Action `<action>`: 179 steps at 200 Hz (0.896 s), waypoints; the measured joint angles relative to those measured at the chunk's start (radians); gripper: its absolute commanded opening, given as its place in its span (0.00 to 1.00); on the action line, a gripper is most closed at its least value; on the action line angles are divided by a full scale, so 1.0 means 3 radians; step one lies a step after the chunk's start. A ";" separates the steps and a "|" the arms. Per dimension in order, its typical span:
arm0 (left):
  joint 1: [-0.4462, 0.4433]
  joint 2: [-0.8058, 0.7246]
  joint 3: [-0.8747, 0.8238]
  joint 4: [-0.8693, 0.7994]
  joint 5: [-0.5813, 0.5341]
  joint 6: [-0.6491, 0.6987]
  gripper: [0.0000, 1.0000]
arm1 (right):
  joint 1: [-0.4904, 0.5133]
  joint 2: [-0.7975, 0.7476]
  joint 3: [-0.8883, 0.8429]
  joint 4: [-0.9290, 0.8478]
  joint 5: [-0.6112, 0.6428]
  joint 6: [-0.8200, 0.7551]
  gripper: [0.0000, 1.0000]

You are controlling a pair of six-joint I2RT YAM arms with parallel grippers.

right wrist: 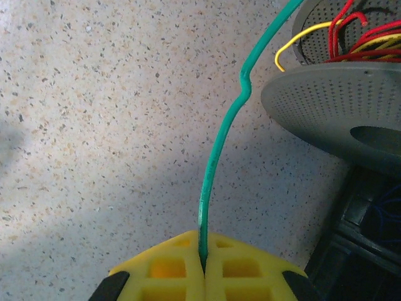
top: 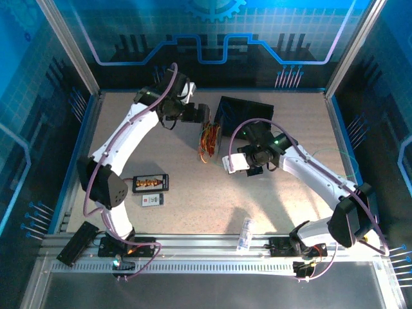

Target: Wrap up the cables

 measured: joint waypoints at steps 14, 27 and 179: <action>-0.0037 0.0125 0.0149 -0.0103 -0.0017 0.0066 0.99 | -0.0061 0.0000 0.0006 0.0001 -0.0053 -0.0114 0.00; -0.0081 0.0256 0.0305 -0.0223 -0.0047 0.0114 0.99 | -0.0109 0.0000 0.0009 0.0003 -0.0104 -0.0212 0.00; -0.0187 0.1019 0.1335 -0.0979 -0.0234 0.0303 0.75 | -0.0379 0.0170 0.0163 -0.0024 -0.0351 -0.0799 0.00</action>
